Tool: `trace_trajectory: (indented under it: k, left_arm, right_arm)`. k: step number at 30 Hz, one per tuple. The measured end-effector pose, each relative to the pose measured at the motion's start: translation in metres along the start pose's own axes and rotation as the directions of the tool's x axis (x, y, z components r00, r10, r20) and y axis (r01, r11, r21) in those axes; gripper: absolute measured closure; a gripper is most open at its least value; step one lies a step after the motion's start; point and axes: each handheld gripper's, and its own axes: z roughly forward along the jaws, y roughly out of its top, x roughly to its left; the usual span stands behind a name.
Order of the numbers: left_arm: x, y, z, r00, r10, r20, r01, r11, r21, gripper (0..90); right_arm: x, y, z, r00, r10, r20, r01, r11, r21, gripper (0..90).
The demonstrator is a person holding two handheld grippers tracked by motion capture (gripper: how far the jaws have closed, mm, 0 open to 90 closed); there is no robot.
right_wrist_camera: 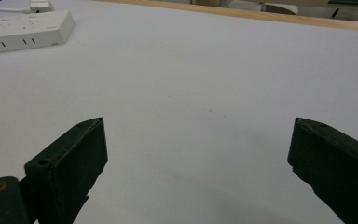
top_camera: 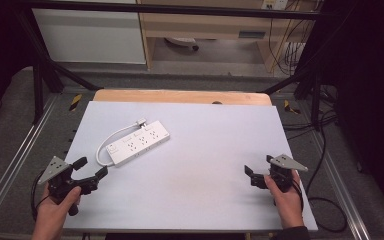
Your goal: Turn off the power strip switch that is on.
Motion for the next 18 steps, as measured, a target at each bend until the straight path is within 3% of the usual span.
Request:
trace_trajectory:
  k: [5, 9, 18]
  left_arm:
    - [-0.004, 0.002, -0.001, 1.0000, -0.001, 0.003, 0.001, 0.9999, -0.016, 10.8]
    - [-0.010, 0.005, -0.003, 0.9999, 0.012, -0.012, -0.012, 0.9977, -0.066, 11.6]
    - [-0.015, 0.010, -0.001, 0.9997, 0.021, 0.016, -0.020, 0.9984, -0.053, 16.4]
  right_arm:
    - [-0.003, -0.001, -0.003, 0.9999, 0.008, 0.014, -0.008, 1.000, -0.016, 5.1]
    - [-0.002, 0.000, -0.003, 0.9999, 0.005, 0.014, -0.005, 1.000, -0.014, 4.9]
    - [0.002, 0.001, -0.002, 0.9997, -0.020, 0.015, 0.020, 1.000, -0.004, 4.7]
